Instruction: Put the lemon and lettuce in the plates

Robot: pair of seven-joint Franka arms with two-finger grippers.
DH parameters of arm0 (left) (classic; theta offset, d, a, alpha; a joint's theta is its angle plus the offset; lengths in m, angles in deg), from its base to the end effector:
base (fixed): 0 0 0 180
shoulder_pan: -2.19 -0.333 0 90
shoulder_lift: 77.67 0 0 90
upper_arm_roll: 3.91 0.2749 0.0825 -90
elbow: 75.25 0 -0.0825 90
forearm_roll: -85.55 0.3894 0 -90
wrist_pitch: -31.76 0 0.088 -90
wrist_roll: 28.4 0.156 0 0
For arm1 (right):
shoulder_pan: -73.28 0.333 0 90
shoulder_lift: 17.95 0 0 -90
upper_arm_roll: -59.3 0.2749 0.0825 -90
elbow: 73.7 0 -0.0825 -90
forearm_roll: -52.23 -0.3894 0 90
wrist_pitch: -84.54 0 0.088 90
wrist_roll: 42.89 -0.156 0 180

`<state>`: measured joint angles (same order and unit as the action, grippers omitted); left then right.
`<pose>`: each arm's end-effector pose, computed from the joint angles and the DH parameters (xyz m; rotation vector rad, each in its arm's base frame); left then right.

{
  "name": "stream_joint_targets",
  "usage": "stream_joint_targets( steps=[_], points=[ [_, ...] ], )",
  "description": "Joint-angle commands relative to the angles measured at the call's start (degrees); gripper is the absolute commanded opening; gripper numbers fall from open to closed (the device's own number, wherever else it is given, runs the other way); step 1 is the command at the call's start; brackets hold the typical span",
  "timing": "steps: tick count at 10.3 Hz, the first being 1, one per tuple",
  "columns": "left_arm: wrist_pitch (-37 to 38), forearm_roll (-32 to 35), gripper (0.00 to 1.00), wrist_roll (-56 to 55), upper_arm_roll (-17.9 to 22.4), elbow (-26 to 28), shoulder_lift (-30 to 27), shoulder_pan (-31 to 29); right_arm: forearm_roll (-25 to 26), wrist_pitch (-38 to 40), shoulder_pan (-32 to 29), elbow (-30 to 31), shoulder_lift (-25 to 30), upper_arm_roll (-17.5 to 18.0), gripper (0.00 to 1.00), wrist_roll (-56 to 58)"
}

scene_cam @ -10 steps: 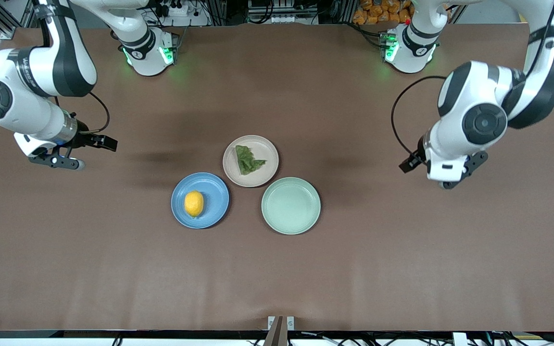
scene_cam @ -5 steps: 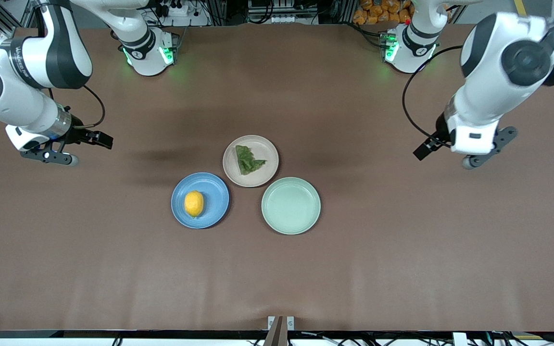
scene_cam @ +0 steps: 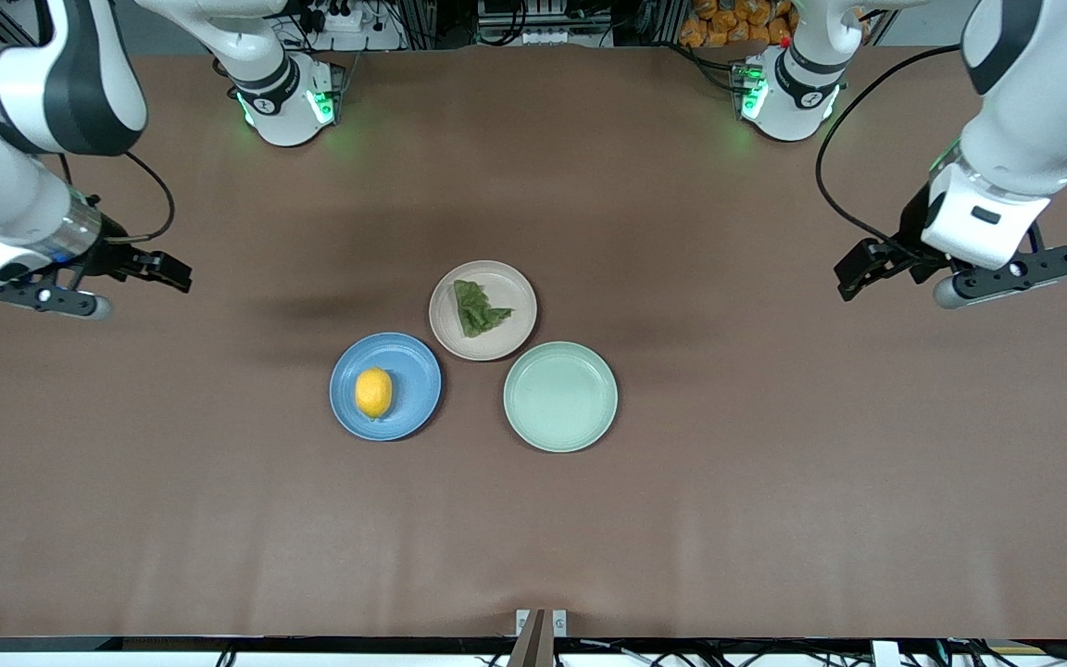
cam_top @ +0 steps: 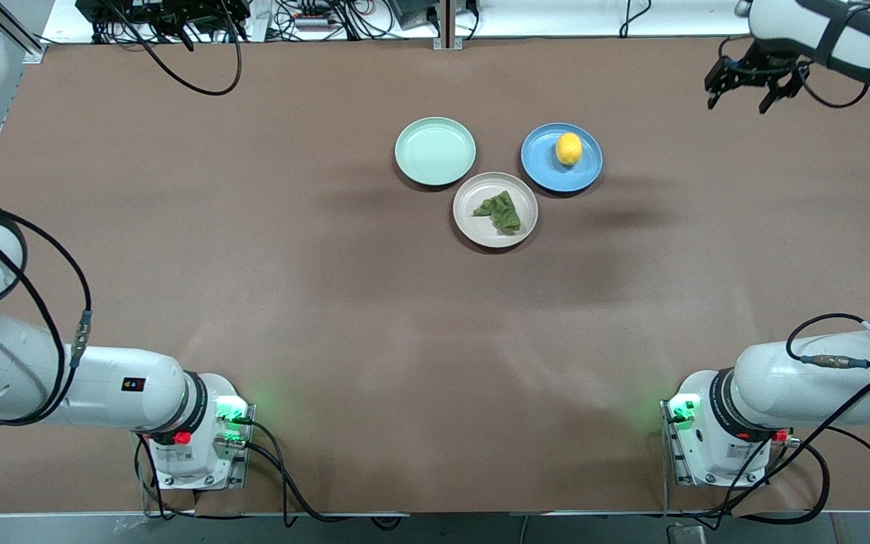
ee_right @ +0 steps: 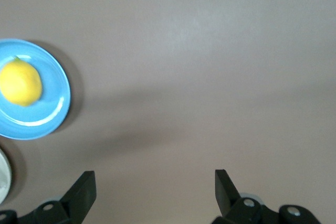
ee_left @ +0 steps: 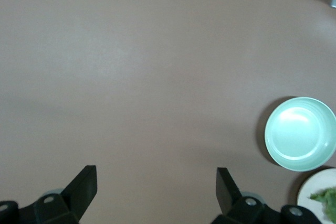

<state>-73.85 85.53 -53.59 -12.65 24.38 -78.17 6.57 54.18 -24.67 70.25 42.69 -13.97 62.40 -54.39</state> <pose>0.5674 -0.1325 0.4831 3.0838 0.3260 0.1662 0.5339 -0.0033 0.3801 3.0859 -0.2904 -0.0808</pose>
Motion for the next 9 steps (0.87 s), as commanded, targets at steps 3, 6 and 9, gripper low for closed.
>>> stream_joint_targets(
  steps=[3,6,9],
  points=[
    [6.8,-2.4,1.0,14.1,1.5,-4.9,0.0,0.4,-0.2,14.9,0.0,-20.1,-6.2,0.4,1.0,-0.2],
    [13.7,-1.7,1.0,17.3,1.6,-8.6,0.1,0.0,-0.2,18.1,-0.3,-28.5,-9.9,0.4,1.0,-0.4],
    [18.8,-1.8,1.0,17.5,2.8,-13.0,0.8,-1.1,0.1,16.6,-0.8,-30.2,-10.5,0.3,1.0,-2.3]
  ],
)
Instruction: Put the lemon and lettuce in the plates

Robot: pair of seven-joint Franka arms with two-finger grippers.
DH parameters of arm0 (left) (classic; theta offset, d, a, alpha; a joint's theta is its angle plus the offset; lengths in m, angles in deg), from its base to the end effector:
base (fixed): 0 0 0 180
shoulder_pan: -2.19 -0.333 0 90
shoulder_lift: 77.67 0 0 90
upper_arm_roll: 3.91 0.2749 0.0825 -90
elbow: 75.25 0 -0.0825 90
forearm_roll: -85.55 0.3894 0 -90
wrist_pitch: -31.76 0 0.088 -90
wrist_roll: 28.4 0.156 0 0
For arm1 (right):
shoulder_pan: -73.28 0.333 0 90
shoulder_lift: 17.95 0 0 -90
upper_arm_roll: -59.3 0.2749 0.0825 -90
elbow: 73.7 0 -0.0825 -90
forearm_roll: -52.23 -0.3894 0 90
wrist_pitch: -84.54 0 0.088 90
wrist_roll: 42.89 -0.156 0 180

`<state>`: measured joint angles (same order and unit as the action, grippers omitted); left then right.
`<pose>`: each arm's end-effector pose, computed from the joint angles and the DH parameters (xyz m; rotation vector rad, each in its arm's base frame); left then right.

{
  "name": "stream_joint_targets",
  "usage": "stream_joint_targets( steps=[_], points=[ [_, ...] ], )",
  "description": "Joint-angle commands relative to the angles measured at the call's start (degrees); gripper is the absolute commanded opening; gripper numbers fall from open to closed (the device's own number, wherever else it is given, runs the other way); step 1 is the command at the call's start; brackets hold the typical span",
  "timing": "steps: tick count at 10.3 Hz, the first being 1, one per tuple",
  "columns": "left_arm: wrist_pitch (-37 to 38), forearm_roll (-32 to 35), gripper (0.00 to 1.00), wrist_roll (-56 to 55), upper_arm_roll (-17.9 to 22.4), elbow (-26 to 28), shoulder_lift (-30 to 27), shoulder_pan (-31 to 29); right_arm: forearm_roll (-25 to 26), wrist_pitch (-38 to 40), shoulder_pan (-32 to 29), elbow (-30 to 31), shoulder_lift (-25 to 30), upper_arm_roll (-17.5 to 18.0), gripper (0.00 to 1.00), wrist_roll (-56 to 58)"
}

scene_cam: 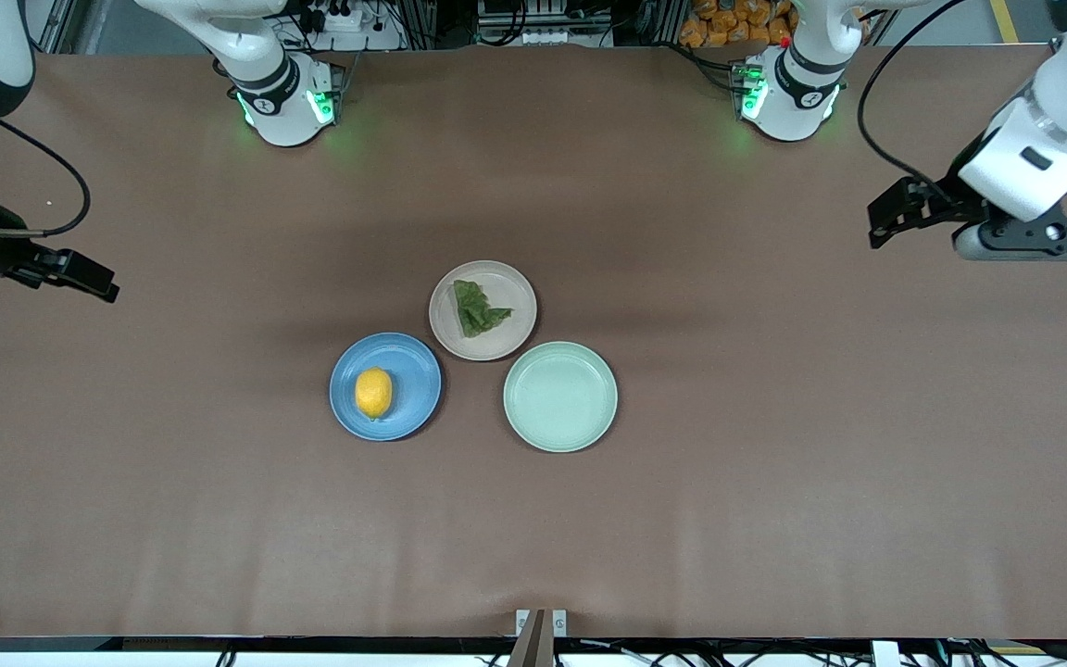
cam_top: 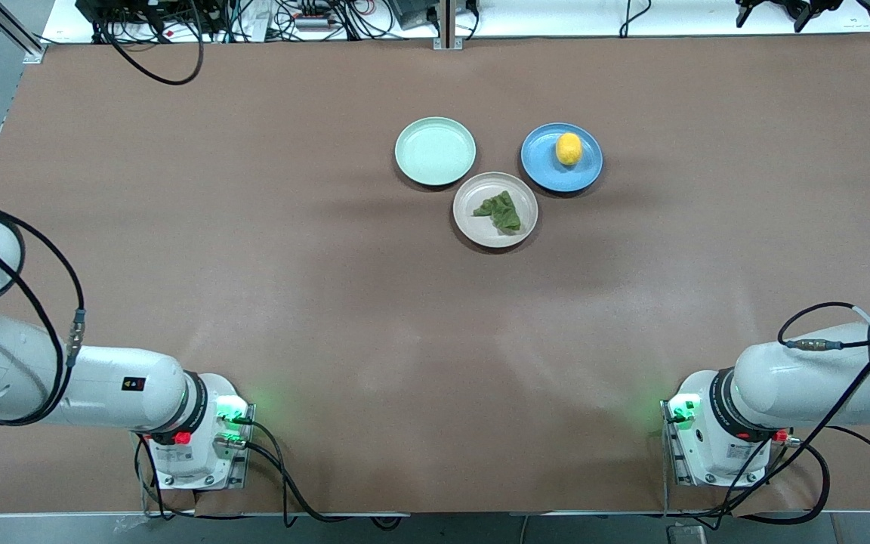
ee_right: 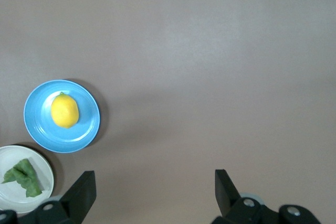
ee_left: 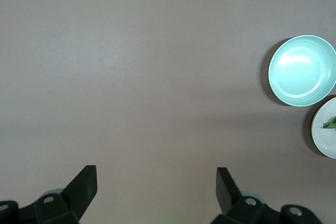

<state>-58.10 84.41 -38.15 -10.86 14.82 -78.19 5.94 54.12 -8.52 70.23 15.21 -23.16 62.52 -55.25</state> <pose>0.5473 -0.1068 0.5387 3.1220 -0.0260 0.0030 0.5865 -0.0042 0.4961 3.0946 -0.3275 -0.0237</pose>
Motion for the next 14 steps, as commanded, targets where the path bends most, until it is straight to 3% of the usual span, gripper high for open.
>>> stream_joint_targets(
  steps=[1,3,8,14],
  points=[
    [3.0,-0.7,1.0,2.1,1.2,-3.8,0.7,-0.6,0.9,0.9,-0.3,-3.4,-1.2,0.3,1.0,-1.1],
    [3.0,-0.6,1.0,2.4,2.1,-5.8,1.0,-0.6,-0.2,2.1,-0.6,-5.1,-0.6,0.3,1.0,-1.4],
    [2.9,2.4,1.0,6.1,1.2,-6.6,1.4,-0.1,1.4,-4.8,-0.6,-5.0,1.6,0.4,1.0,0.0],
    [2.7,2.3,1.0,5.4,0.0,-8.2,1.8,-0.1,-1.0,-1.6,-2.8,-4.6,3.5,0.2,1.0,2.8]
  ],
)
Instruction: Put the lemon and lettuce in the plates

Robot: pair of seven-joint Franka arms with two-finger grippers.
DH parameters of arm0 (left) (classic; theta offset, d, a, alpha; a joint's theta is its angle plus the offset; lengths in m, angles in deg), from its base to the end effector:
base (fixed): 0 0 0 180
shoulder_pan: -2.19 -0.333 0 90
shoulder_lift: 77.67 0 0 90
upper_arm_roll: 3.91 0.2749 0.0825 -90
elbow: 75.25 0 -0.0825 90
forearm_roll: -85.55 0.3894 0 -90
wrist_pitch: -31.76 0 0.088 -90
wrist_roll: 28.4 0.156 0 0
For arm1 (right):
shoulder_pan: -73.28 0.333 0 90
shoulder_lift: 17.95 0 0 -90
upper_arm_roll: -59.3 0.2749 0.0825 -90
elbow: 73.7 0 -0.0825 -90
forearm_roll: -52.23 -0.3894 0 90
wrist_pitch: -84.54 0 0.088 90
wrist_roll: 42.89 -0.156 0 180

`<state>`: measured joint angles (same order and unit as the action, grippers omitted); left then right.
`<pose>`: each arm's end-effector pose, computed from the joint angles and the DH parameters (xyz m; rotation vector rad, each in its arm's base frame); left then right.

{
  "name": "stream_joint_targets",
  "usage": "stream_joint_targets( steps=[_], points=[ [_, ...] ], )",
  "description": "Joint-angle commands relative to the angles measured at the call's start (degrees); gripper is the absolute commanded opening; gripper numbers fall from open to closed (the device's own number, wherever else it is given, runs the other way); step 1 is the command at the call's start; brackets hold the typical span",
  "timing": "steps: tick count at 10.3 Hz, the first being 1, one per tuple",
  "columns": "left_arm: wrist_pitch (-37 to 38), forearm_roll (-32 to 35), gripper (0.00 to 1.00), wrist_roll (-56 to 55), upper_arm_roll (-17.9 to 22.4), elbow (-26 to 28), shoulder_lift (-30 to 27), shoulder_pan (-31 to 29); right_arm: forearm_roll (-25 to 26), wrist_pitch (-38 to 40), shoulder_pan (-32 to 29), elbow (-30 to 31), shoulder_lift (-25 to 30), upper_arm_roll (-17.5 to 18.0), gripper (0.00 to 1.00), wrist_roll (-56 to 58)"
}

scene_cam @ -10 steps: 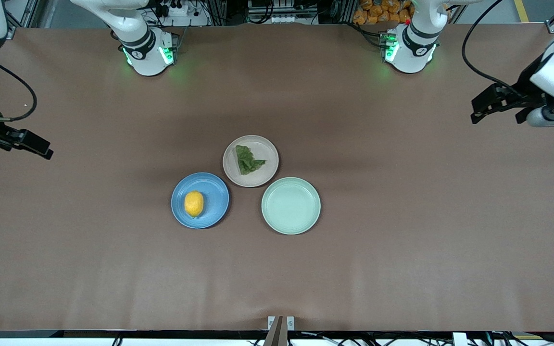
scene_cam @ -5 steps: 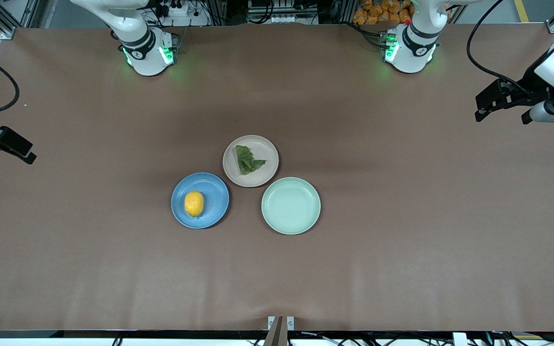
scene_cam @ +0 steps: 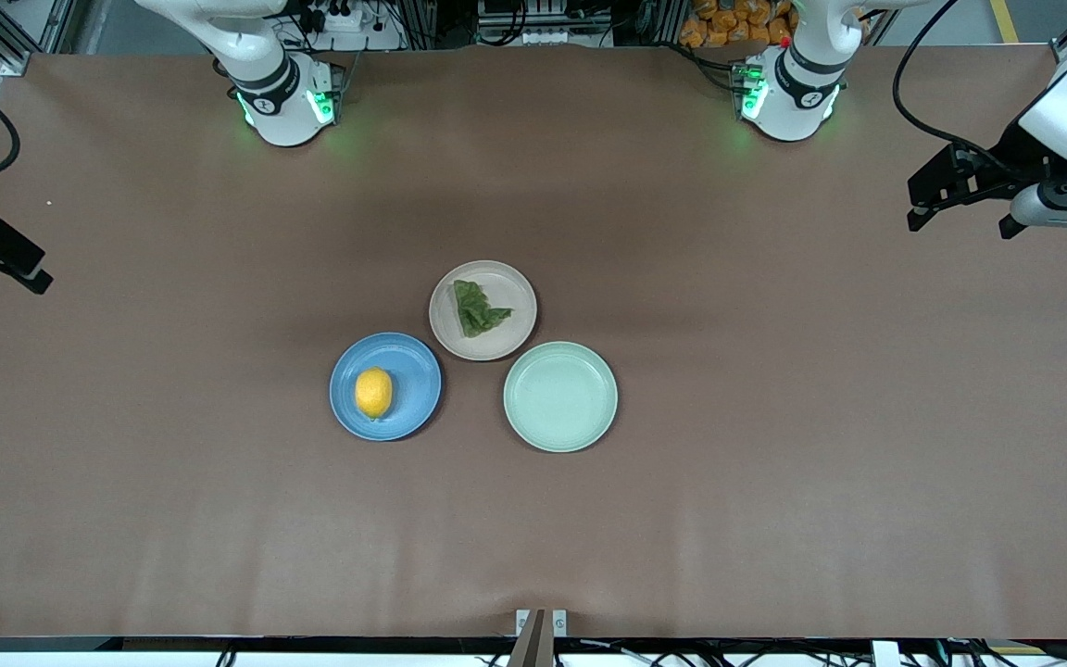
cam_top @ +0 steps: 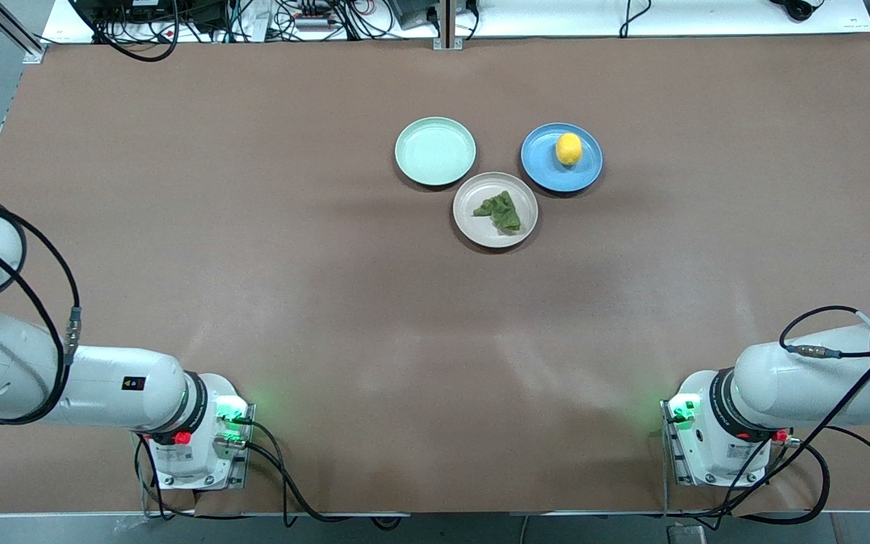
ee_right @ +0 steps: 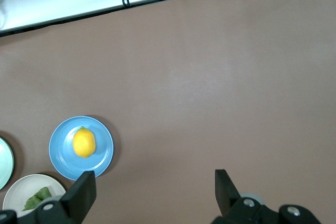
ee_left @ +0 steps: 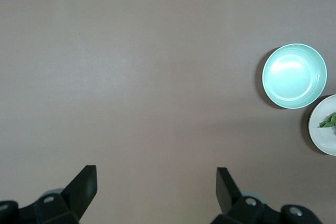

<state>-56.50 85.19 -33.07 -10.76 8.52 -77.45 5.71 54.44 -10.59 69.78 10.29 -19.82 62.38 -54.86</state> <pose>0.5522 -0.1019 0.5814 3.1192 -0.1559 0.1141 0.5858 -0.0104 0.5758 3.0925 -0.3354 0.2568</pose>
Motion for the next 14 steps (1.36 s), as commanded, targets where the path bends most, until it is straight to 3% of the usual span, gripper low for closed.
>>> stream_joint_targets(
  steps=[1,2,5,14],
  points=[
    [1.1,1.6,1.0,0.2,-0.2,-1.9,1.3,0.2,-2.5,1.4,-4.3,0.5,0.0,0.3,1.0,13.2],
    [1.1,1.4,1.0,0.4,-0.3,-1.9,1.5,0.2,-3.9,3.2,-6.4,0.4,-0.1,0.3,1.0,19.4],
    [1.5,0.7,1.0,0.5,-0.4,-1.9,1.3,0.0,-4.5,3.7,-4.3,0.4,0.1,1.2,1.0,1.8],
    [1.5,0.6,1.0,0.4,-1.6,-1.9,1.2,0.1,-1.9,4.4,-2.8,-0.1,0.0,1.3,1.0,7.4]
  ],
)
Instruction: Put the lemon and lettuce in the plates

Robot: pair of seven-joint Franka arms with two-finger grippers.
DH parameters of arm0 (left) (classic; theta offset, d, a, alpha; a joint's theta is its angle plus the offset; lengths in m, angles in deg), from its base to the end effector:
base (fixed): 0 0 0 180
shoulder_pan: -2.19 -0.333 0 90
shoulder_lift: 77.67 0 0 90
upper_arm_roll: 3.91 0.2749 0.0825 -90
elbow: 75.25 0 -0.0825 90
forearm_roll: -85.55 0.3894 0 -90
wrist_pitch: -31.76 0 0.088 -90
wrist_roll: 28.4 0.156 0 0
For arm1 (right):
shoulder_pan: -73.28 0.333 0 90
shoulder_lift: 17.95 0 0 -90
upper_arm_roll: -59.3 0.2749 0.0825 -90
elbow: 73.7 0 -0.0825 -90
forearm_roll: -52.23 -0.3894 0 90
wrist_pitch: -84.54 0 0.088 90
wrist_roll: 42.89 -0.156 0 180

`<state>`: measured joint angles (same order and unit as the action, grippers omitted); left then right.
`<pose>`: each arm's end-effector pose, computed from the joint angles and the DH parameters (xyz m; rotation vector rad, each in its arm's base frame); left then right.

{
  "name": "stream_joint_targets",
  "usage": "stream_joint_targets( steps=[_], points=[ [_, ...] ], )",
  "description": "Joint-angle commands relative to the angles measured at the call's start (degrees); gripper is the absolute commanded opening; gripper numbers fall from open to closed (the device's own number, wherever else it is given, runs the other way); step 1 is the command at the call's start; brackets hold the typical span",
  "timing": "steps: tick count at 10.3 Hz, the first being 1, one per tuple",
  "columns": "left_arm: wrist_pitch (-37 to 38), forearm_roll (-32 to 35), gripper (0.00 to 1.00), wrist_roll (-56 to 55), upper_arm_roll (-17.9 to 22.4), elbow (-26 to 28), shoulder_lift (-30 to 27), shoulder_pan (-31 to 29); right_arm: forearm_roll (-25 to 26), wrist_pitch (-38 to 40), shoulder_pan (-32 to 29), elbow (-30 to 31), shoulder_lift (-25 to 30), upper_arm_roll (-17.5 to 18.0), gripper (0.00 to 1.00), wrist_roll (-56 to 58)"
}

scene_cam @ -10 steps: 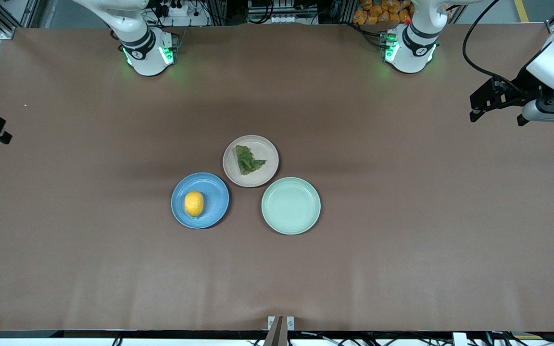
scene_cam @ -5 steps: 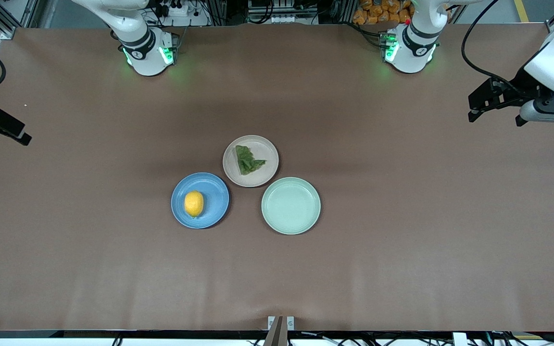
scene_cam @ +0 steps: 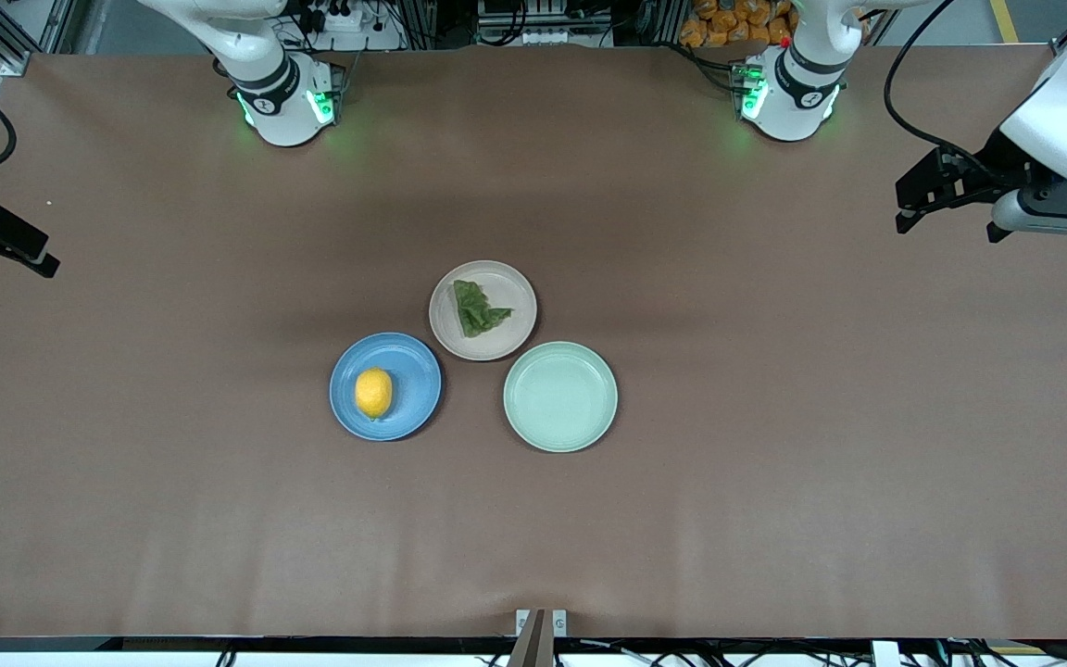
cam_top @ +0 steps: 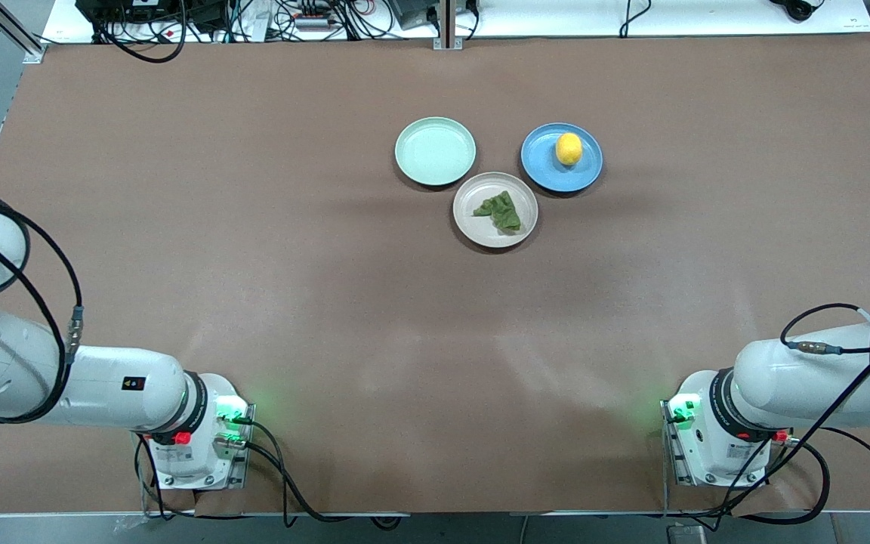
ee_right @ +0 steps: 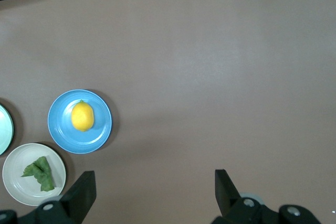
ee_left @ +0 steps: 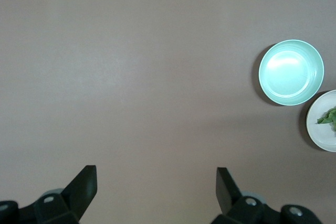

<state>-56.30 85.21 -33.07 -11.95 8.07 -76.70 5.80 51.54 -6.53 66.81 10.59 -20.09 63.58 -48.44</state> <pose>0.5527 -0.1143 0.5775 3.1166 -0.1905 0.1001 0.5761 -0.0208 0.5629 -3.1148 0.2105 -0.1259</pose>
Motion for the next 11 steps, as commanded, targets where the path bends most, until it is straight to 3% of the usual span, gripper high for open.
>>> stream_joint_targets(
  steps=[1,11],
  points=[
    [1.3,0.6,1.0,0.4,-0.4,-1.3,0.4,0.0,1.8,0.4,0.7,-0.4,0.3,0.1,1.0,1.2],
    [1.3,-0.5,1.0,0.4,-0.2,-1.2,0.5,-0.3,2.2,0.5,1.1,-0.4,0.3,0.0,1.0,1.5]
  ],
)
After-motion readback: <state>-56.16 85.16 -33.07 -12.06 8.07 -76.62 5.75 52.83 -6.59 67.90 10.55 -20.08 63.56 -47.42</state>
